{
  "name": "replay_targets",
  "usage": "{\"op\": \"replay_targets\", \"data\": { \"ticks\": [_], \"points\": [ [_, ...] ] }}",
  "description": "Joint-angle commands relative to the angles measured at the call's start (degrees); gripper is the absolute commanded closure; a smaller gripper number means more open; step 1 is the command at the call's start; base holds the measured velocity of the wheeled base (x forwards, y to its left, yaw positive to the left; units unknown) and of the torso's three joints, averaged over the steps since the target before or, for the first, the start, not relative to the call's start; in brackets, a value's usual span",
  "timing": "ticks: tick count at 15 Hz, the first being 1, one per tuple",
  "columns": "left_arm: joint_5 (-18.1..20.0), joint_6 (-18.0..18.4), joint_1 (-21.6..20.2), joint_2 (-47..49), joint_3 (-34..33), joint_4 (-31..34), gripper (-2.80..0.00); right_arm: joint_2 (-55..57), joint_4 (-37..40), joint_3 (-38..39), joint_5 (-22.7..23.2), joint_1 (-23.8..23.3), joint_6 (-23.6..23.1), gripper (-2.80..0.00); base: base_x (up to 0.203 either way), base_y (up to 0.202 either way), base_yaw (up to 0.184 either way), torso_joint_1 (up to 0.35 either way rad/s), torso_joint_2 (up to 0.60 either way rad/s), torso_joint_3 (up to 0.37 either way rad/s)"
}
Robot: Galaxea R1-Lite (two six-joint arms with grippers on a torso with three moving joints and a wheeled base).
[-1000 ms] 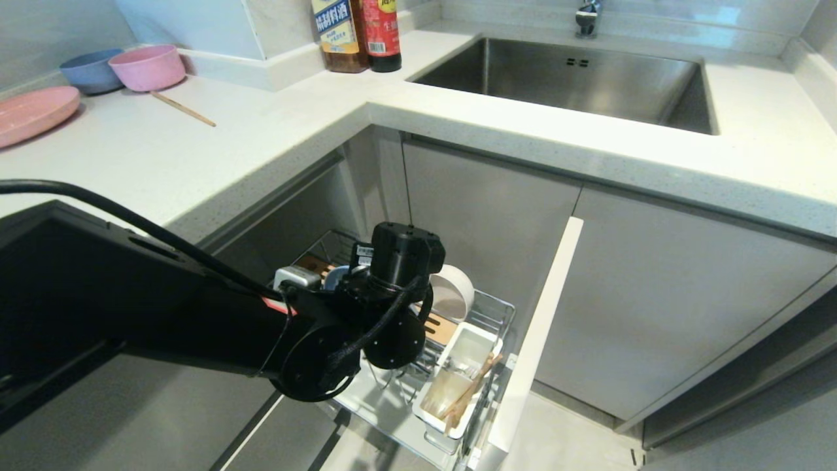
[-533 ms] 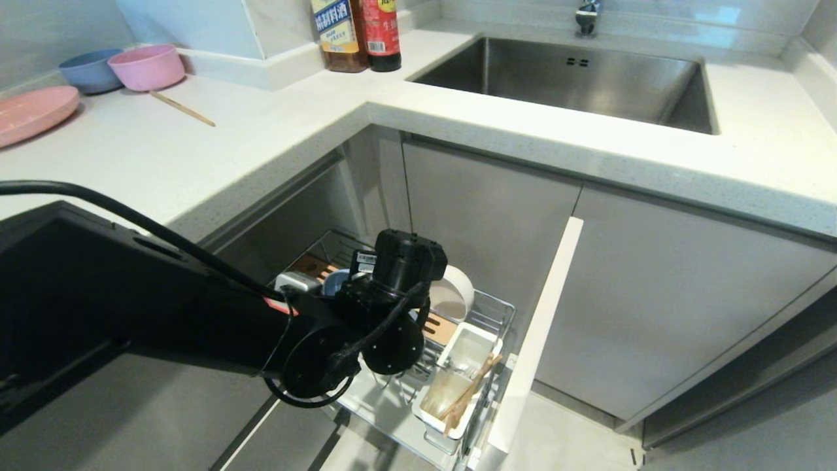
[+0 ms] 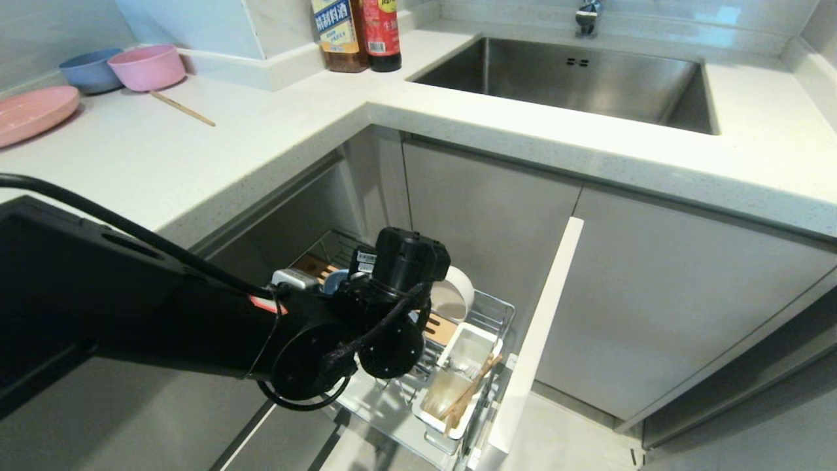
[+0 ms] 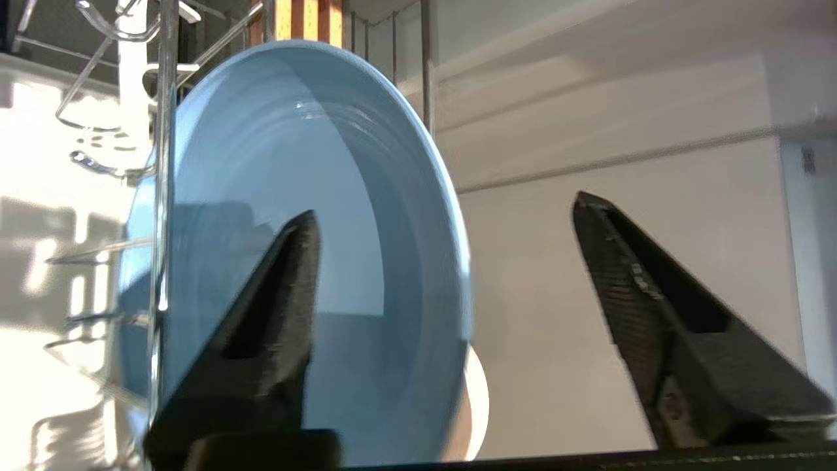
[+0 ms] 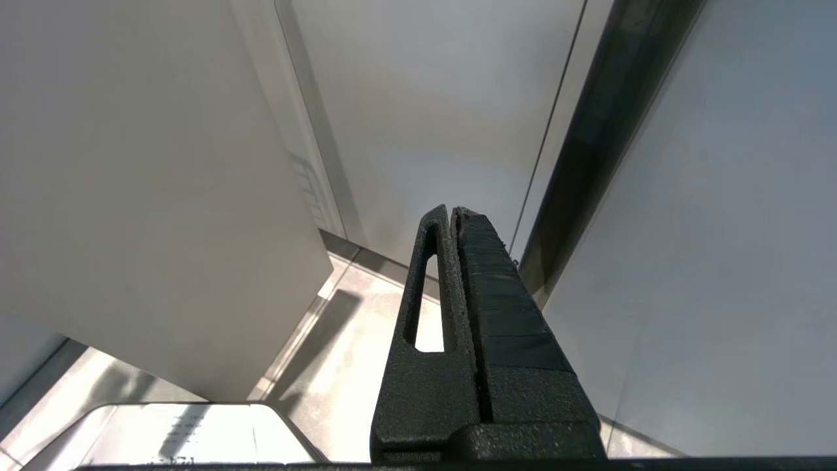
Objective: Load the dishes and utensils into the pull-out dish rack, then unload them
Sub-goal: Pick up the plate and place it in the cupboard
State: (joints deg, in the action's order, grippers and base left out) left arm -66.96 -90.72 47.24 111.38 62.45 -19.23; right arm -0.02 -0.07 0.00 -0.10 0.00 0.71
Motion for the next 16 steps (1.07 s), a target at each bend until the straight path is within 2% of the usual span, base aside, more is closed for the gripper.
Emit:
{"op": "replay_targets", "data": {
  "ticks": [1,6,7,10,12,14,16],
  "points": [
    [-0.4,-0.6,1.1,-2.3,0.1,0.8,-2.8,0.0,0.0,0.1,0.0,0.0,0.0,0.0,0.0,0.0,0.0,0.0,0.0,0.0],
    [-0.5,-0.3,4.2,-7.9,0.7,4.9,-2.8,0.0,0.0,0.0,0.0,0.0,0.0,0.0,0.0,0.0,0.0,0.0,0.0,0.0],
    [-0.5,-0.3,4.7,-9.0,0.9,5.7,0.0,0.0,0.0,0.0,0.0,0.0,0.0,0.0,0.0,0.0,0.0,0.0,0.0,0.0],
    [-0.9,0.9,6.5,-11.3,2.8,10.7,0.0,0.0,0.0,0.1,0.0,0.0,0.0,0.0,0.0,0.0,0.0,0.0,0.0,0.0],
    [-2.2,3.9,7.4,-12.3,5.5,15.5,0.0,0.0,0.0,0.1,0.0,0.0,0.0,0.0,0.0,0.0,0.0,0.0,0.0,0.0],
    [-2.9,9.3,7.6,-14.1,8.9,16.7,0.0,0.0,0.0,0.1,0.0,0.0,0.0,0.0,0.0,0.0,0.0,0.0,0.0,0.0],
    [-2.9,13.1,7.4,-15.5,13.0,16.8,0.0,0.0,0.0,0.1,0.0,0.0,0.0,0.0,0.0,0.0,0.0,0.0,0.0,0.0]
  ]
}}
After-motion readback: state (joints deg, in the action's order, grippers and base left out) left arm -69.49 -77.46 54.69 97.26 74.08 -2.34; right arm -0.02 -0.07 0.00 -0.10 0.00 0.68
